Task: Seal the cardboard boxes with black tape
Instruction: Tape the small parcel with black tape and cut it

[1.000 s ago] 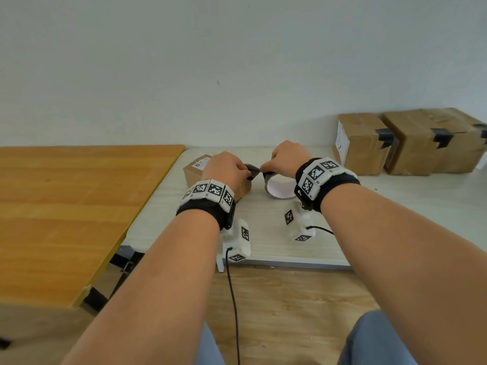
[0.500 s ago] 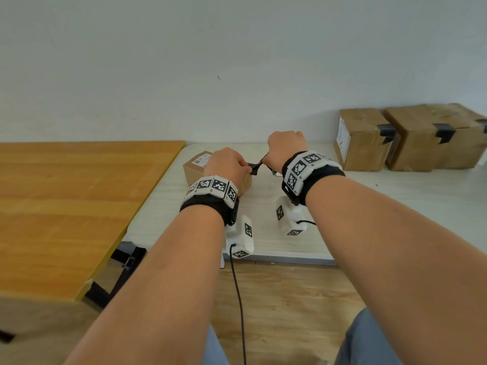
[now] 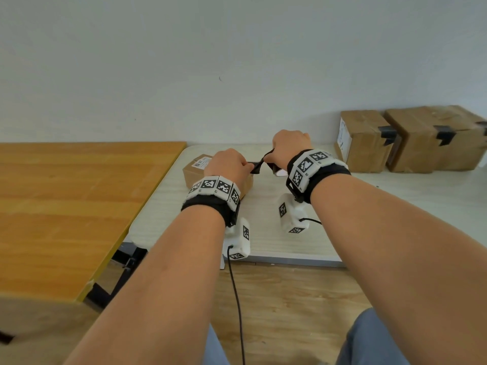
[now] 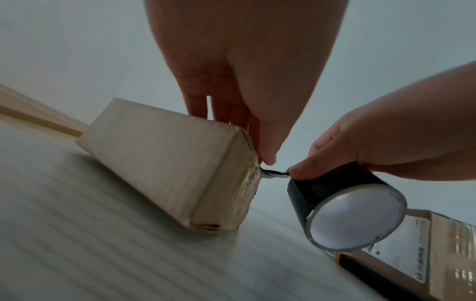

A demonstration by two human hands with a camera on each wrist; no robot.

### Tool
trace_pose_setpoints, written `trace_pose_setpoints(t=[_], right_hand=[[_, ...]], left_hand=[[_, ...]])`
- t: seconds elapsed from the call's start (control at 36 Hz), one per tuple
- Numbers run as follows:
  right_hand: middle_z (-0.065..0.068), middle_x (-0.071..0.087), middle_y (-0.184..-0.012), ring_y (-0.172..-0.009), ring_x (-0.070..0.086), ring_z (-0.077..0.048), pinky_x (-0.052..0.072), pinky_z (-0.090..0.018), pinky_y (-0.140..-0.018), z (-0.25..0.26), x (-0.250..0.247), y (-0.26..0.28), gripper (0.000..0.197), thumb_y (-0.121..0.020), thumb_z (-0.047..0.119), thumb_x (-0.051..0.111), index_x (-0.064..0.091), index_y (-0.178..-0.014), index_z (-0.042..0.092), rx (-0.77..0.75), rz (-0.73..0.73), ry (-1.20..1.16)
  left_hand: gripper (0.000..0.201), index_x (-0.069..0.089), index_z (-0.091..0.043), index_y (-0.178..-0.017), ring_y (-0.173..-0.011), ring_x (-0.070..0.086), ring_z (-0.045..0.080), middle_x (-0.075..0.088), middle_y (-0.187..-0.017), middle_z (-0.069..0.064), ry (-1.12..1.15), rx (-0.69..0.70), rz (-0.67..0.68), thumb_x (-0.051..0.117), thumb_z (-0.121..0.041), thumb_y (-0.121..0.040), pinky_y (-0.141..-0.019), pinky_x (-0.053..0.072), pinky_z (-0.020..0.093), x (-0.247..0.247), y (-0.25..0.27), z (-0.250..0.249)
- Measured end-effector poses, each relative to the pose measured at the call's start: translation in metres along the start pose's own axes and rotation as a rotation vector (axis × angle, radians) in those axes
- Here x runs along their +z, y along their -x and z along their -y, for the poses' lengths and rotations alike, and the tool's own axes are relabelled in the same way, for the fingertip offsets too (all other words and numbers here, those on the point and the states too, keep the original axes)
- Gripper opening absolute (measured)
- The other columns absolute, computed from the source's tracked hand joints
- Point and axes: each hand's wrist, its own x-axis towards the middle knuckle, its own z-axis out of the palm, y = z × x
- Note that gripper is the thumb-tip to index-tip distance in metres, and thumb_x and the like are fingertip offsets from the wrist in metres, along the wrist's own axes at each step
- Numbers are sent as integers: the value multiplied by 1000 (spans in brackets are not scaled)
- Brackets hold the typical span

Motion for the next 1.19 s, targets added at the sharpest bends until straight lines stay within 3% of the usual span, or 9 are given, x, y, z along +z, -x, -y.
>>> trace_pose_setpoints(t=[0.14,0.25,0.33,0.47,0.56,0.69,0.94,1.06,1.19], right_hand=[[-3,65,-101,-101,58,-27,38,-35,-87,-5,1,-6,32,-85,43,64,65,-101,15,-14,45,-50],[-3,65,-108,-107,54,-27,41,-37,-90,-2,1,-4,26,-90,37,56,68,-104,19,-18,58,-63],[-5,62,-111,-110,49,-29,42,-39,-91,-1,3,-1,28,-92,25,46,70,-105,23,-4,39,-112],[-12,49,-116,-117,43,-34,40,-41,-91,-2,9,-1,30,-96,19,36,65,-100,22,28,47,-227],[-15,41,-132,-121,42,-34,41,-42,-95,-3,14,-3,37,-97,23,41,48,-131,14,88,34,-343],[-16,40,-129,-114,48,-38,45,-44,-93,-6,14,-2,38,-95,27,47,45,-129,9,151,-8,-374],[-18,47,-125,-110,50,-37,41,-36,-85,-12,7,-1,31,-99,23,33,54,-117,8,123,86,-329],[-15,45,-133,-121,44,-35,40,-39,-100,-16,0,6,38,-101,11,27,50,-130,3,137,47,-359],[-21,51,-127,-112,54,-36,45,-38,-87,-37,-5,16,34,-95,10,37,49,-126,3,254,34,-359]], left_hand=[[40,51,-18,-52,-52,43,17,45,-53,0,6,-17,-3,53,-28,-90,-47,31,24,0,1,0],[37,47,-16,-52,-53,43,19,44,-53,0,-4,-41,9,49,-23,-88,-47,30,24,-2,1,-2],[39,44,-16,-49,-59,50,23,55,-60,3,-11,-51,7,46,-22,-87,-55,39,27,2,-1,-2],[32,69,-13,-72,-76,61,26,65,-80,6,-30,-48,-5,43,-28,-85,-71,51,34,5,2,-3],[31,72,-20,-84,-79,58,25,65,-87,5,-52,-28,-8,43,-30,-84,-76,51,35,5,3,-2],[30,72,-18,-84,-89,55,26,58,-82,5,-100,7,-28,43,-28,-87,-76,47,37,4,6,-4],[31,74,-21,-92,-91,56,27,59,-83,3,-107,42,-25,45,-31,-91,-82,50,41,4,5,-3],[32,74,-27,-102,-93,56,25,64,-91,4,-108,48,-31,44,-32,-92,-83,51,42,6,5,-2],[33,74,-23,-99,-91,56,25,63,-90,4,-138,49,-47,44,-32,-92,-82,51,40,9,5,-2]])
